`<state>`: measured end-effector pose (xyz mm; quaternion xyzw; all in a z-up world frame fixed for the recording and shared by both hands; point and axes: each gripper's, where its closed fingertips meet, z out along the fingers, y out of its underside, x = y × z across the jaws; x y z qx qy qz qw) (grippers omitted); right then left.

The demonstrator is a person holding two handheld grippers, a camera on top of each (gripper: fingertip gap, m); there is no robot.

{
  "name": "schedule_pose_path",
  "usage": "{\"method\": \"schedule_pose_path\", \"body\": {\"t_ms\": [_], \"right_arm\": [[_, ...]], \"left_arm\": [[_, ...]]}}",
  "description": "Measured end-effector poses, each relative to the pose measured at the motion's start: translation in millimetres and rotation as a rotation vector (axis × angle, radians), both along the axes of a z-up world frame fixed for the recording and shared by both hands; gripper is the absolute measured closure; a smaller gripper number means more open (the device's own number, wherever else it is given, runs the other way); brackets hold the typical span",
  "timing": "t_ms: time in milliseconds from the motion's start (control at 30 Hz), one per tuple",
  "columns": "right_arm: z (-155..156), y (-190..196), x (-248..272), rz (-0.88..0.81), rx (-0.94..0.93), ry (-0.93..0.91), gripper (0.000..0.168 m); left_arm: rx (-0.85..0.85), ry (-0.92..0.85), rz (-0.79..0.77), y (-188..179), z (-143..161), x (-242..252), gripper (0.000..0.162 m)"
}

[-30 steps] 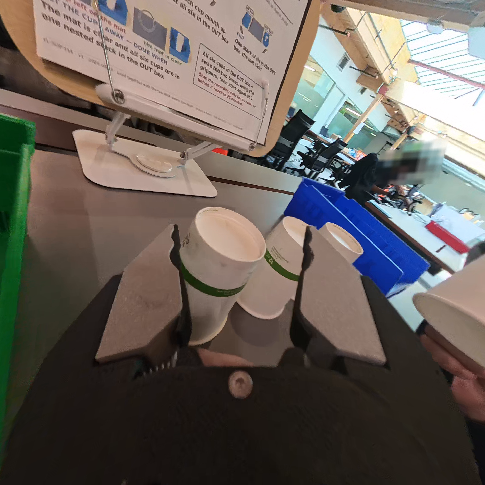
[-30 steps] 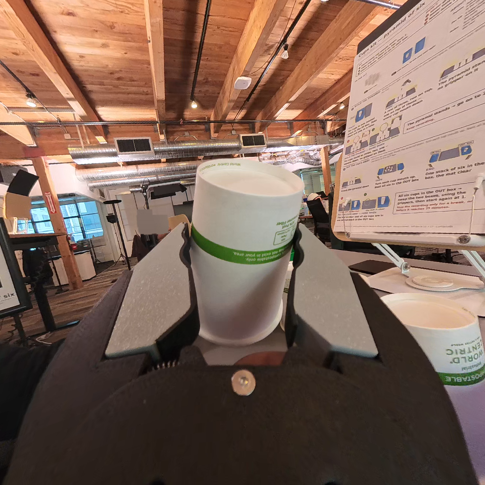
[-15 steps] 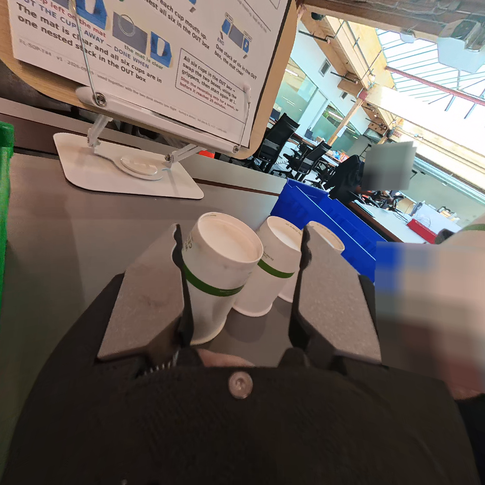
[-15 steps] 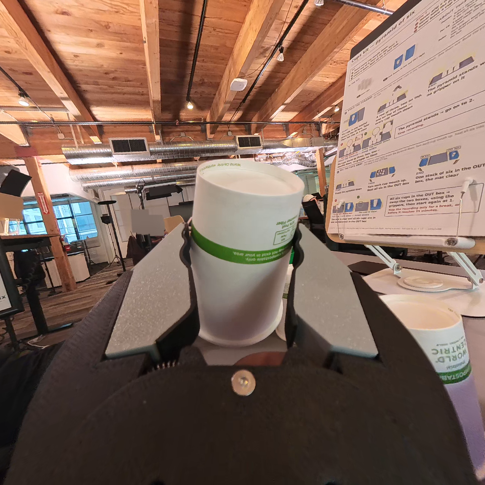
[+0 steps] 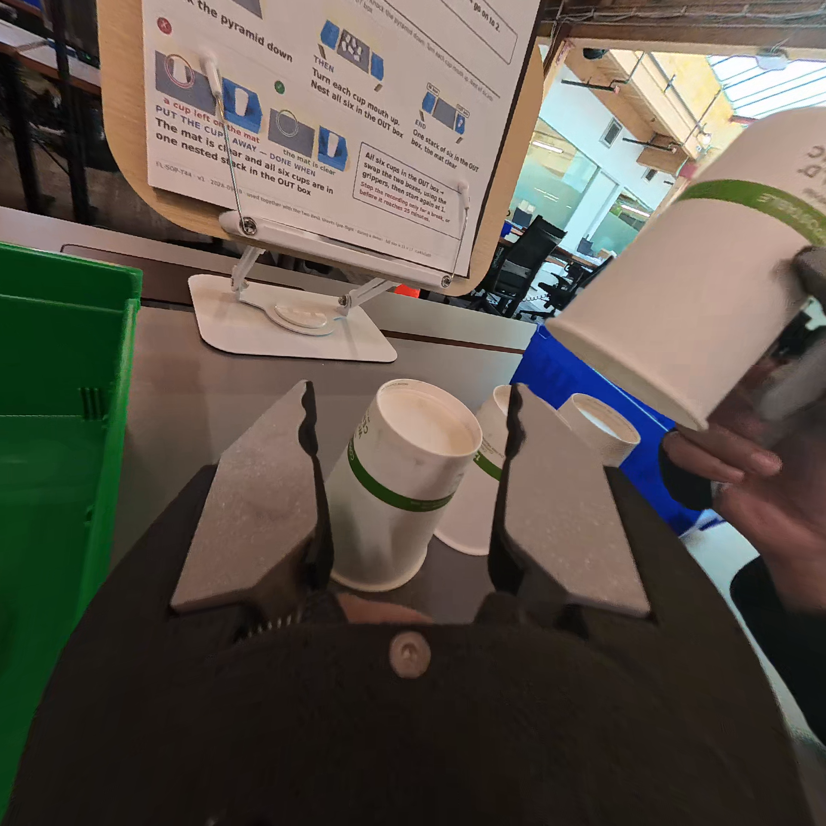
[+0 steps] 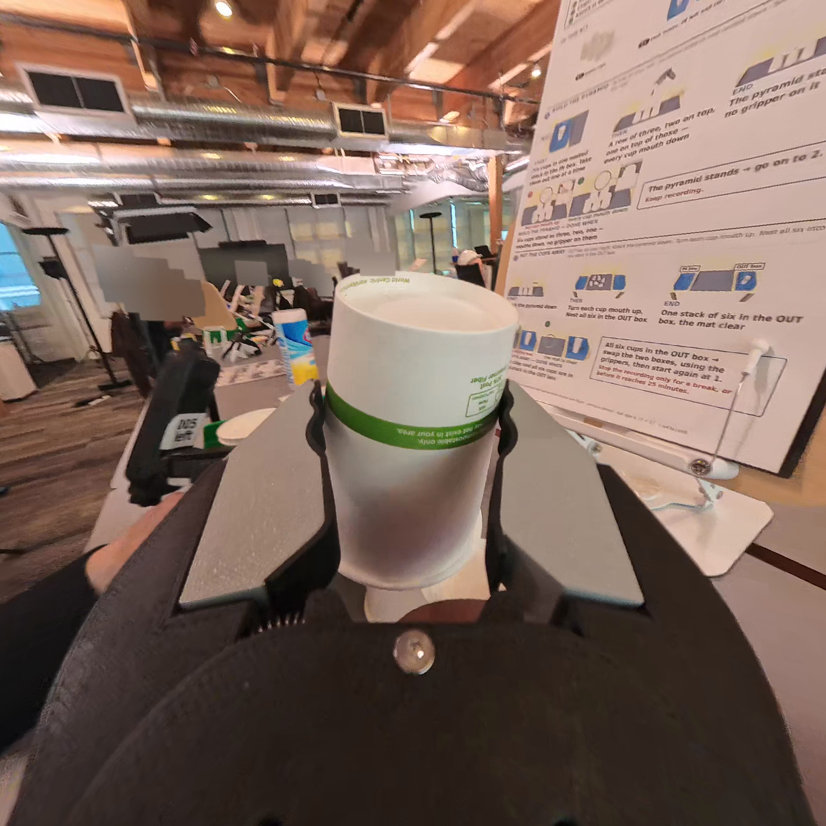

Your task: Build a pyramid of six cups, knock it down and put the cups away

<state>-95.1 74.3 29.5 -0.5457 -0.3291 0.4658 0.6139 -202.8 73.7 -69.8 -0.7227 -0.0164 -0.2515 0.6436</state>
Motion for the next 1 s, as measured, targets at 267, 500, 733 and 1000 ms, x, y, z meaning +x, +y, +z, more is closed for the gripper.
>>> {"method": "schedule_pose_path", "body": {"t_ms": [267,500,733,1000], "right_arm": [[-23.7,8.0,-43.9,-0.145,0.054,-0.166,0.092],[-26.1,18.1,-39.3,-0.202,0.042,-0.162,0.091],[-37.9,18.6,-47.7,-0.227,0.06,-0.223,0.091],[-48.7,22.0,-54.0,-0.261,0.075,-0.28,0.091]], "left_arm": [[-0.022,0.04,0.006,0.2,-5.5,2.0,0.089],[0.004,-0.013,0.049,-1.5,1.2,-12.5,0.076],[0.047,-0.012,0.058,-3.2,8.7,-10.0,0.072],[0.055,0.001,0.083,-3.1,9.8,-14.0,0.074]]}}
